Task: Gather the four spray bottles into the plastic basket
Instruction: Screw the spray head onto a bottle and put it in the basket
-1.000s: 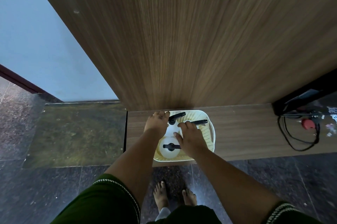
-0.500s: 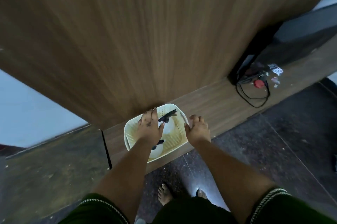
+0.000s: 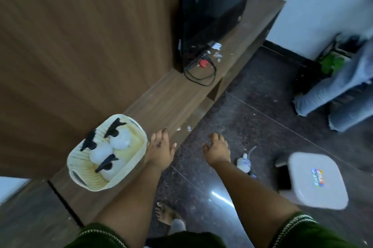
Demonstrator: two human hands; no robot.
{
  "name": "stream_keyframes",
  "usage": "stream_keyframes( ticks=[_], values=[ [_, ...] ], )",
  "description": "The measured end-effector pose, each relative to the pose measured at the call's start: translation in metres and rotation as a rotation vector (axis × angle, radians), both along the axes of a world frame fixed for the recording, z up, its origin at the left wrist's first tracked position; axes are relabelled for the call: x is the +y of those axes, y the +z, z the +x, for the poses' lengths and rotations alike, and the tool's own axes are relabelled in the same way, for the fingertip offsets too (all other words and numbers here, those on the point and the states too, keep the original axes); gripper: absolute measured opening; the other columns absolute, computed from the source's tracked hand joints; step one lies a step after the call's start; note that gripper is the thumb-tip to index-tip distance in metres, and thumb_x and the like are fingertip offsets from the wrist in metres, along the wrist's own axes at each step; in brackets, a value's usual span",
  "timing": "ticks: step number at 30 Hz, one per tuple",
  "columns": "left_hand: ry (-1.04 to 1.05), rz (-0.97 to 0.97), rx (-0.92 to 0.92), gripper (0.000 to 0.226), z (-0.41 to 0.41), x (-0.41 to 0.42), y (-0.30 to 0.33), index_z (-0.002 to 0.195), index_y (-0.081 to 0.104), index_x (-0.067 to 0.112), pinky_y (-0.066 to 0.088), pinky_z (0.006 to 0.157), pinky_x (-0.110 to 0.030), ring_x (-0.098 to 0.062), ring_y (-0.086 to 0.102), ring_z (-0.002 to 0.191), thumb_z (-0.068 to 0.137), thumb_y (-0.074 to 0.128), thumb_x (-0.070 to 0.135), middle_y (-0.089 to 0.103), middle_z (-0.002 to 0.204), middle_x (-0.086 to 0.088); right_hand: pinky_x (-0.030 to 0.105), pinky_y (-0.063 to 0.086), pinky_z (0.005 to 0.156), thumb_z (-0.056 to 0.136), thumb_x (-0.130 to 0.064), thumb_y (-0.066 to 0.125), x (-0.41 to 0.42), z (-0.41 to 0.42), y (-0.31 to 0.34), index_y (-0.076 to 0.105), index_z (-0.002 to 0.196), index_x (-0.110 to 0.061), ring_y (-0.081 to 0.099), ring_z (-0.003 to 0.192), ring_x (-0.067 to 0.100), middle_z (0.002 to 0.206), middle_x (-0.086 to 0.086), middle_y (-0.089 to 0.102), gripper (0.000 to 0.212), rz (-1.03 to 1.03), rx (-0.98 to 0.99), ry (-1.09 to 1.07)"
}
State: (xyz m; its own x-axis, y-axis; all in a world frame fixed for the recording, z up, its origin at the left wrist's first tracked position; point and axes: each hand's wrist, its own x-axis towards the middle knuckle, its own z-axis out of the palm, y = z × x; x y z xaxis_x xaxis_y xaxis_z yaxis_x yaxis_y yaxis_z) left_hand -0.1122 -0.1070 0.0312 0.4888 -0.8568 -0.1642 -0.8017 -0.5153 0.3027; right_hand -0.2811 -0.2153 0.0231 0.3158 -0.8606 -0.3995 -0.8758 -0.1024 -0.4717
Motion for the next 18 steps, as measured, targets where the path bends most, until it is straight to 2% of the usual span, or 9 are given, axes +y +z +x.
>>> stream_keyframes(
  ticks=[5,10,14,18],
  values=[
    [0.006,0.083,0.136,0.063,-0.115,-0.022,-0.011,0.144,0.03,0.007,0.039,0.102,-0.042,-0.031,0.037,0.131,0.094,0.044,0.044,0.04,0.142,-0.013,0.046,0.042,0.101,0.091,-0.032,0.053,0.003,-0.134,-0.009,0.045,0.131,-0.017,0.043,0.126,0.032,0.135,0.012,0.046,0.043,0.008,0.043,-0.125],
    [-0.017,0.198,0.339,0.07,-0.228,-0.042,-0.036,0.149,0.019,0.01,0.032,0.111,-0.045,-0.033,0.022,0.142,0.094,0.046,0.045,0.026,0.154,-0.014,0.042,0.042,0.1,0.09,-0.029,0.055,0.006,-0.245,-0.027,0.046,0.13,-0.012,0.043,0.125,0.034,0.132,0.014,0.046,0.045,0.036,0.065,-0.253],
    [-0.031,0.28,0.424,0.073,-0.292,-0.065,-0.067,0.151,0.014,0.012,0.025,0.115,-0.045,-0.033,0.014,0.146,0.094,0.047,0.045,0.02,0.158,-0.012,0.038,0.039,0.1,0.088,-0.025,0.057,-0.003,-0.304,-0.06,0.05,0.124,-0.011,0.045,0.121,0.035,0.127,0.015,0.048,0.039,0.078,0.076,-0.336],
    [-0.016,0.323,0.495,0.072,-0.328,-0.097,-0.127,0.15,0.017,0.012,0.026,0.115,-0.046,-0.033,0.015,0.146,0.093,0.051,0.042,0.021,0.158,-0.012,0.036,0.04,0.099,0.087,-0.021,0.058,-0.023,-0.335,-0.123,0.049,0.125,-0.01,0.05,0.118,0.035,0.128,0.015,0.047,0.041,0.16,0.07,-0.437]
  ],
)
